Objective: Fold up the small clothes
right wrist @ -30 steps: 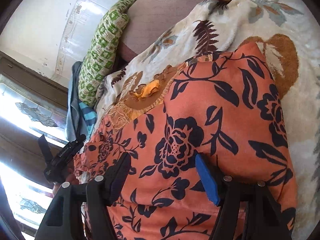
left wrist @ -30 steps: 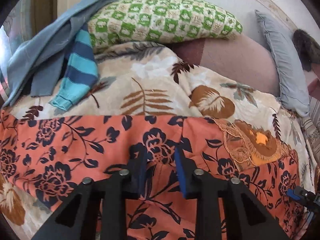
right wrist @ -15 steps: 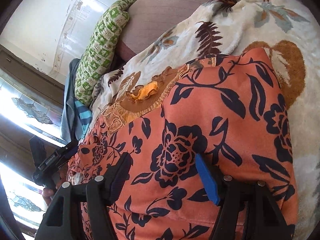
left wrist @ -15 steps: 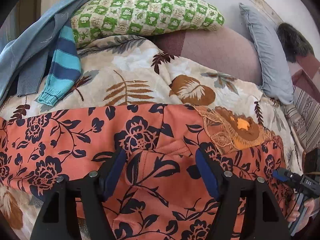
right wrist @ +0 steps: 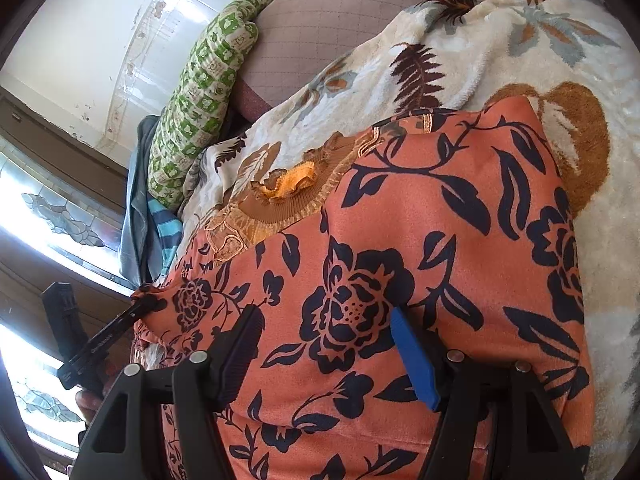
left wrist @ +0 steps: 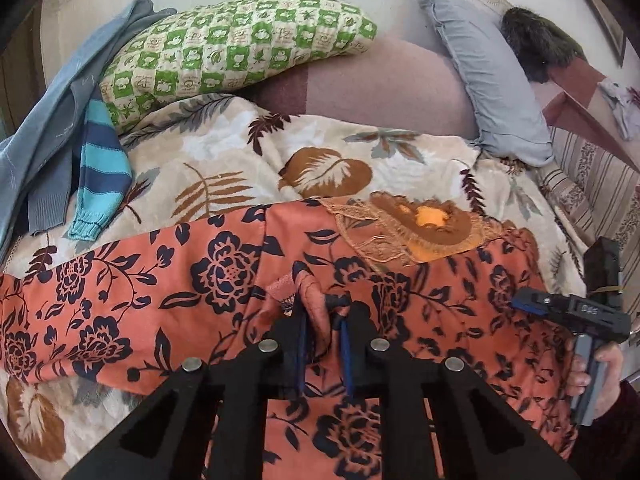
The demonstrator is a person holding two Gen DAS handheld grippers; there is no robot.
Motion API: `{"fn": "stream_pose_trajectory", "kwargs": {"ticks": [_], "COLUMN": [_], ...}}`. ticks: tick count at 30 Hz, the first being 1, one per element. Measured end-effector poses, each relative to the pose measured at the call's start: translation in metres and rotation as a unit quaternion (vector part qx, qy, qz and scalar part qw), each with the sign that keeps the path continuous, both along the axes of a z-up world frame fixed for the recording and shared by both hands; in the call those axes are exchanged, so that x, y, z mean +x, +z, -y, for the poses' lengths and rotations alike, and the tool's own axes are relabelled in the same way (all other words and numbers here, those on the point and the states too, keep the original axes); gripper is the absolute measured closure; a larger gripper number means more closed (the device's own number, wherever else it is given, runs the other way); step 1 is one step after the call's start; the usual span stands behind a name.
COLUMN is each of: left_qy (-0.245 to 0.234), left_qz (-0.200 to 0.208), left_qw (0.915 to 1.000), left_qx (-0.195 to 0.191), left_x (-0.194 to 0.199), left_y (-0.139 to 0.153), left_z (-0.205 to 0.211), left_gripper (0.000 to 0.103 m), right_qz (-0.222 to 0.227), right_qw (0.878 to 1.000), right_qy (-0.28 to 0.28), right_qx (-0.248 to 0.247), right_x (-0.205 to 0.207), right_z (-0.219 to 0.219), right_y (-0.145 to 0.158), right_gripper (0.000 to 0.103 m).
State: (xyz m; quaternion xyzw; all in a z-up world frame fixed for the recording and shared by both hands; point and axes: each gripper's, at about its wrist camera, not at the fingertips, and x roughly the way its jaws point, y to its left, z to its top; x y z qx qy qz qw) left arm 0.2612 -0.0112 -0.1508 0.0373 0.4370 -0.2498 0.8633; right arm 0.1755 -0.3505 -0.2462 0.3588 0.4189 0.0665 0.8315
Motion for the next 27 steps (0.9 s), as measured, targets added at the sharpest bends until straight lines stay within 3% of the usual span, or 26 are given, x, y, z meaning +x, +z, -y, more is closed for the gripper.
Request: {"fn": "stream_pose_trajectory", "kwargs": {"ticks": [5, 8, 11, 15, 17, 22, 24, 26, 27], "left_qy": [-0.028, 0.004, 0.081, 0.22, 0.239, 0.211, 0.201, 0.195, 0.193], "left_qz": [0.002, 0.015, -0.076, -0.101, -0.103, -0.112, -0.105, -0.096, -0.089], "left_qw": [0.9993, 0.9977, 0.9914, 0.9605, 0.9581, 0.9702, 0.9739, 0.976, 0.9769], "left_qx": [0.025, 0.066, 0.069, 0.138, 0.119, 0.042, 0.013, -0.016, -0.022], "left_x": [-0.022, -0.001, 0.057, 0.099, 0.091, 0.046, 0.027, 0.012, 0.008], "left_y": [0.074, 0.098, 0.07, 0.013, 0.0, -0.018, -0.022, -0.028, -0.03], "left_z": [0.032, 0.04, 0.023, -0.028, -0.052, -0.076, -0.077, -0.075, -0.072], "left_gripper": [0.089, 0.084, 0.076, 0.073, 0.073, 0.072, 0.06, 0.031, 0.03], "right_qz": [0.0, 0.002, 0.002, 0.001, 0.0, -0.002, -0.001, -0.001, -0.001], "right_qw": [1.0, 1.0, 1.0, 1.0, 1.0, 1.0, 1.0, 1.0, 1.0], "right_qy": [-0.004, -0.006, -0.008, -0.005, -0.005, -0.008, -0.008, -0.009, -0.01], "right_qx": [0.003, -0.001, 0.0, -0.013, -0.012, -0.01, -0.014, -0.014, -0.012], "right_x": [-0.002, -0.004, -0.005, -0.002, -0.002, -0.001, -0.002, -0.002, -0.003], "right_z": [0.001, 0.0, 0.0, -0.002, -0.002, -0.002, -0.003, -0.004, -0.004], "right_y": [0.001, 0.002, 0.002, 0.003, 0.003, 0.003, 0.003, 0.003, 0.003], "right_gripper": [0.033, 0.033, 0.033, 0.033, 0.033, 0.033, 0.033, 0.033, 0.033]}}
